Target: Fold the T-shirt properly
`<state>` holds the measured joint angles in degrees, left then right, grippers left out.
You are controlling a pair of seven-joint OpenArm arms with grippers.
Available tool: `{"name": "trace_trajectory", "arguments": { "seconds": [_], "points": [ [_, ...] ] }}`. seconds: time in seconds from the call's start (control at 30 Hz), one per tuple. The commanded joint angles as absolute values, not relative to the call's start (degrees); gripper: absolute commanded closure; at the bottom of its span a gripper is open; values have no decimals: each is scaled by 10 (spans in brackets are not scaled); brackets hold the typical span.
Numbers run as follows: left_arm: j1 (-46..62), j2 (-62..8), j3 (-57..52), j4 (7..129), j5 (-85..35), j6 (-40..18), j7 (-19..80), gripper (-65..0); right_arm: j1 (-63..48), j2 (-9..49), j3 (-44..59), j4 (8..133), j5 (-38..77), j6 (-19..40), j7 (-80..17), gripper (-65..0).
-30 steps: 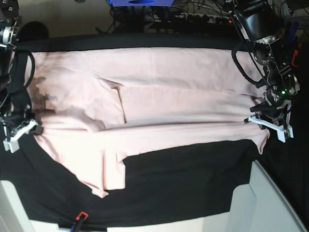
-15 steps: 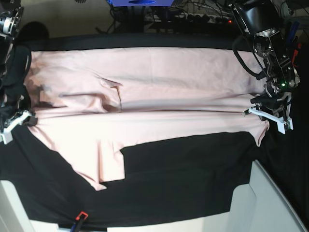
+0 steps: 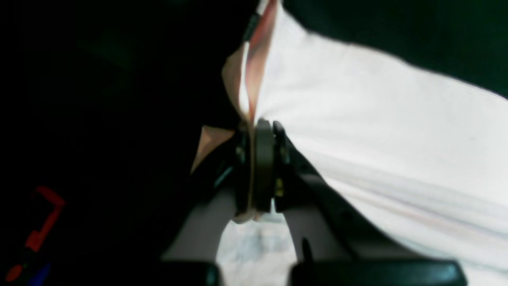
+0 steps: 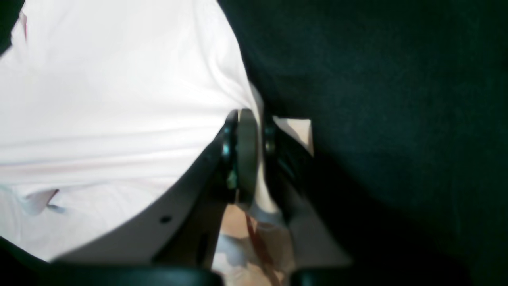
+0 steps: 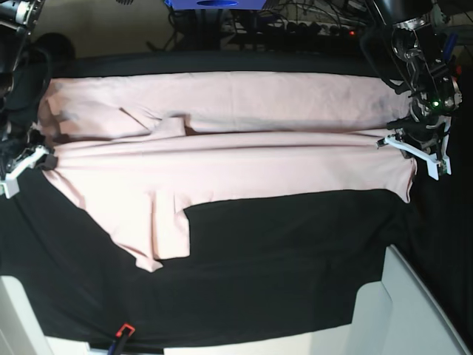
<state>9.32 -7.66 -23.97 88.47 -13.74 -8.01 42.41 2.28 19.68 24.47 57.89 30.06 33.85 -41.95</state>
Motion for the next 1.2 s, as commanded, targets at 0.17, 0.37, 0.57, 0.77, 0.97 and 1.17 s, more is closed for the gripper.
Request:
{"name": "trace_trajectory", "arguments": {
  "seconds": [0.17, 0.37, 0.57, 0.77, 0.97, 1.17],
  "points": [
    [107, -88, -244, 892, -127, -72, 409, 0, 25, 202, 254, 591, 305, 333, -447, -4],
    [111, -89, -243, 895, -127, -72, 411, -227, 25, 190, 333, 592, 305, 333, -515, -178],
    [126, -100, -244, 895, -131, -72, 411, -371, 6, 189, 415, 639, 305, 333, -567, -374],
    [97, -102, -285, 898, -129, -72, 415, -380, 12, 189, 419, 724, 305, 333, -606, -374],
    [31, -108, -295, 894, -127, -72, 483, -380, 81, 194, 362, 718, 300, 331, -606, -377],
    [-3, -110, -294, 891, -127, -72, 484, -380, 175, 208, 278, 544, 299, 330, -543, -418]
  ]
}}
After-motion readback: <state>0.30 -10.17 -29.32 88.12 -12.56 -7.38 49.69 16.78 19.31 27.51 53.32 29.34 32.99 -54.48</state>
